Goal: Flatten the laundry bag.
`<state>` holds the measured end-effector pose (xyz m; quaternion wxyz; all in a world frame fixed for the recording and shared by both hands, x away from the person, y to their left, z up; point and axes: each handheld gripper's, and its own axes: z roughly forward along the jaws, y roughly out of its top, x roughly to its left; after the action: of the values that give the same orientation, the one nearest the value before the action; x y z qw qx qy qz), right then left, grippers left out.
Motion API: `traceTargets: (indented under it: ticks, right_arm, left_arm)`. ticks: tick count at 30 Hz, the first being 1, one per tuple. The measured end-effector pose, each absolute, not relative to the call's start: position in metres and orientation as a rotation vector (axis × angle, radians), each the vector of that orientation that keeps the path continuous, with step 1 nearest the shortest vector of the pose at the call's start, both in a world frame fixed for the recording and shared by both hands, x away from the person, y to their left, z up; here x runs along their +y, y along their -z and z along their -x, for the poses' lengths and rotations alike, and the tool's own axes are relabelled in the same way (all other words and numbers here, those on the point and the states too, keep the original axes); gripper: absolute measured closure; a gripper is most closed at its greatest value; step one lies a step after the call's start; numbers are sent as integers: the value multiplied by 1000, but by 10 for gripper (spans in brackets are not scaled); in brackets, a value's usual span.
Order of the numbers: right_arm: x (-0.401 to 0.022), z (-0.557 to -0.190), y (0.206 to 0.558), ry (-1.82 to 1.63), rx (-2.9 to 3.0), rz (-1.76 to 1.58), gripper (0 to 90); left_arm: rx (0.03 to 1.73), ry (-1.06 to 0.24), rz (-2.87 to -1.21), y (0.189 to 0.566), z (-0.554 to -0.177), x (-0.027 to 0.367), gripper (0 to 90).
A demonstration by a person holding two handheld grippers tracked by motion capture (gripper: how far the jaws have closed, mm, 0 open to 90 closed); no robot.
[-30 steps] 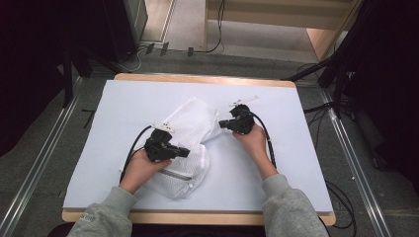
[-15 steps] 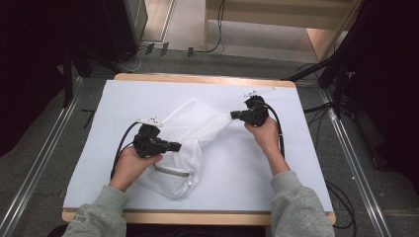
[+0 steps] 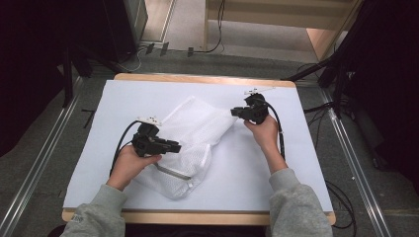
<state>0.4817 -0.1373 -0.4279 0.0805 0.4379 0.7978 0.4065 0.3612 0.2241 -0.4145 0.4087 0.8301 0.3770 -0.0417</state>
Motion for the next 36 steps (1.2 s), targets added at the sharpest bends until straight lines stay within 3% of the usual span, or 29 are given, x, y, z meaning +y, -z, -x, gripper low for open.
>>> traceTargets:
  ticks: [7,17,36]
  right_arm:
    - [-137,-456,421,-1236,2411,-1279,752]
    - [-130,-418,429,-1204,2479,-1222,748]
    - [-129,-388,447,-1191,2517,-1223,704]
  left_arm:
    - [1046,32,-2088,409,-383,254,642]
    - [1147,-21,-2090,424,-428,275,622]
    - [1134,-82,-2147,451,-469,256,577]
